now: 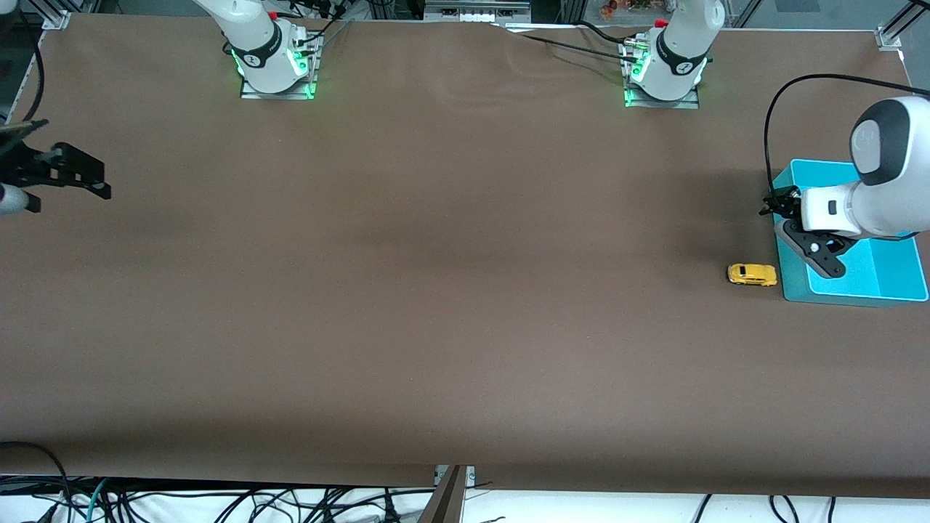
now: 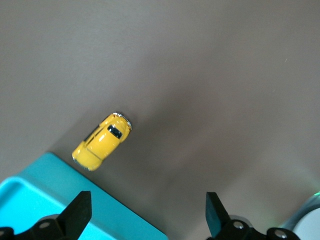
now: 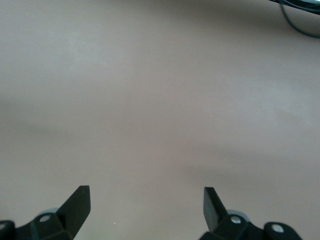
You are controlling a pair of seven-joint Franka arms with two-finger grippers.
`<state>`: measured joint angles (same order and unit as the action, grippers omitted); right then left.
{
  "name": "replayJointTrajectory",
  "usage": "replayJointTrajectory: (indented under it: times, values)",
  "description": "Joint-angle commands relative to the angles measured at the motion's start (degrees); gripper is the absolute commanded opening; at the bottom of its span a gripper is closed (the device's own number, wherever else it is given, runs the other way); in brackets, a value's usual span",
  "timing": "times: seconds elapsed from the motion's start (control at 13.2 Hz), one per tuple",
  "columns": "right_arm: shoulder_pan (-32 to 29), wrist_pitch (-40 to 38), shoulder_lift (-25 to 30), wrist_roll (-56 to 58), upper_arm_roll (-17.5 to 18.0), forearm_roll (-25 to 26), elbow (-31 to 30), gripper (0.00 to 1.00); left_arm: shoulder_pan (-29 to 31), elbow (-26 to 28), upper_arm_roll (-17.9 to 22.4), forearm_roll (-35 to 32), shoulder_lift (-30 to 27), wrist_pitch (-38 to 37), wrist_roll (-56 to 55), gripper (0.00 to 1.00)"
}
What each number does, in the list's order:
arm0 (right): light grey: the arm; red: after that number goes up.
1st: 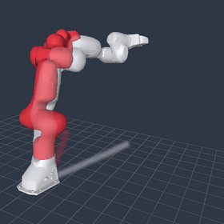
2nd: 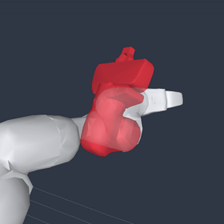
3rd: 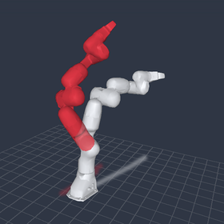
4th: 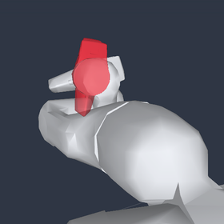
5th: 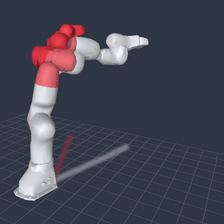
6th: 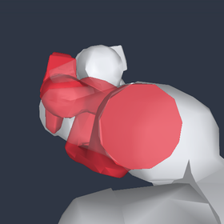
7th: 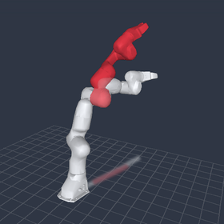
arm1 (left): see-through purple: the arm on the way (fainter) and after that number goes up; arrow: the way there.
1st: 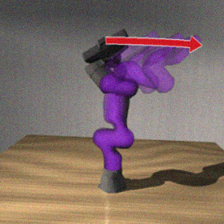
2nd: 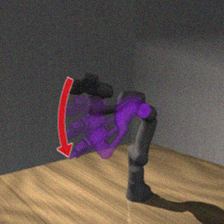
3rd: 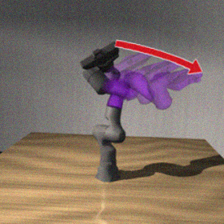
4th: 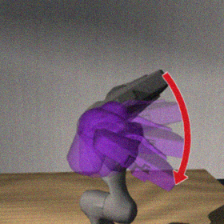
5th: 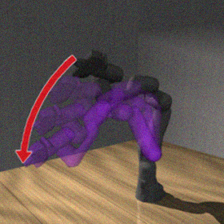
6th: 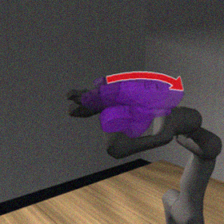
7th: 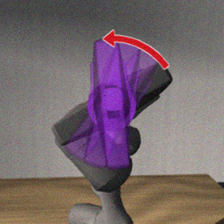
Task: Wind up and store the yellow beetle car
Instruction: 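Lower the left gripper to the car while the right gripper withdraws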
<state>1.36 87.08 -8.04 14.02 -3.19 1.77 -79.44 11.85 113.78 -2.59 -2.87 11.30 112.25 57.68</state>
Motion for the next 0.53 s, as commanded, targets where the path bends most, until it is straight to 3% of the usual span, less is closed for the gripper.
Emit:
replayJointTrajectory:
  times: [0.0, 0.23, 0.45]
  values:
    - [-0.83, 0.99, 2.59, -1.18, 0.20, 1.92, -4.74, 1.00, 2.29, 1.01, -0.58, -2.83, 4.32, 6.99, 10.93, 1.00]
    - [-2.24, 0.73, 5.23, -3.36, 0.29, 1.84, -8.27, 1.00, 3.17, 1.10, -0.58, -5.39, 10.31, 18.58, 19.90, 1.00]
    - [-2.50, 0.11, 5.41, -6.80, 0.29, 1.84, -9.06, 1.00, 4.14, 1.10, -0.58, -6.36, 13.91, 24.93, 26.41, 1.00]
